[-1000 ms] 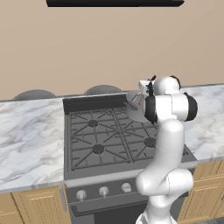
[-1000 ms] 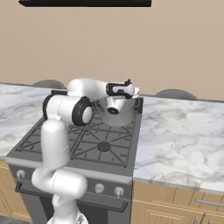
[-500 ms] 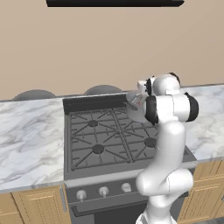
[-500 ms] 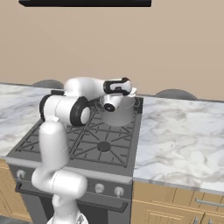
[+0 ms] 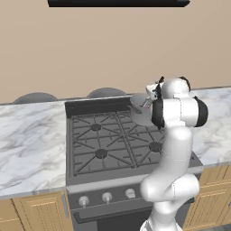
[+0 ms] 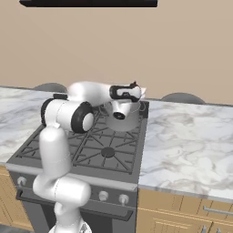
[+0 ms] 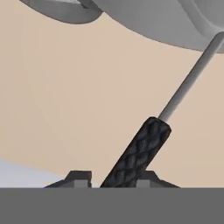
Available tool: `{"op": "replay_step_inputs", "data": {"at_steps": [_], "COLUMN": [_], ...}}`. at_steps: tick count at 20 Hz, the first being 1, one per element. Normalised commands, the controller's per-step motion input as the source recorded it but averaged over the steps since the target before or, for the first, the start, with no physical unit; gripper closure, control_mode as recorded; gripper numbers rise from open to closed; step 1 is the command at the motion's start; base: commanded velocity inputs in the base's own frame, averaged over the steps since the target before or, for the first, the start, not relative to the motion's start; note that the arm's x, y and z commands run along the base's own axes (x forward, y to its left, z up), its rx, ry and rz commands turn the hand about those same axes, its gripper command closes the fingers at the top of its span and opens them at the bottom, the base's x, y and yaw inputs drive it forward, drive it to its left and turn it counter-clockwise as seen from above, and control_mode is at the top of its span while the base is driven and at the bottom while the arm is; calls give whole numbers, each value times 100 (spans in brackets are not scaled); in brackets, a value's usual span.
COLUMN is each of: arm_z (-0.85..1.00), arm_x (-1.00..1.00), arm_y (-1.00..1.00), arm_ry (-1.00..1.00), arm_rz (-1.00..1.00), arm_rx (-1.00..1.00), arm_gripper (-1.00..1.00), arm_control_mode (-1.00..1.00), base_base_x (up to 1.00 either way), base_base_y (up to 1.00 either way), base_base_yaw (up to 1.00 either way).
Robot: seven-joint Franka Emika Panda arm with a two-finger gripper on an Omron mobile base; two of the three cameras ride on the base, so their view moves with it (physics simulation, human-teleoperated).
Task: Put the onion and bell pepper in the pot. Retrieve the spatula and lightly stir the vegetables in the pot.
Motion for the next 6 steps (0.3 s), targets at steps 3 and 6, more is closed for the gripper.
{"op": "replay_step_inputs", "data": {"at_steps": [3,6], "arm_z": [-22,-28], "arm_x": [15,15], "arm_y": [-25,-9], "arm_ry": [-11,-9], "arm_rz": [0,-3], "arm_rx": [-41,-47], "arm_gripper": [100,100], "arm_control_mode": [-100,-100], "base_base_x": [0,0], "base_base_y": [0,0], "base_base_yaw": [0,0]}}
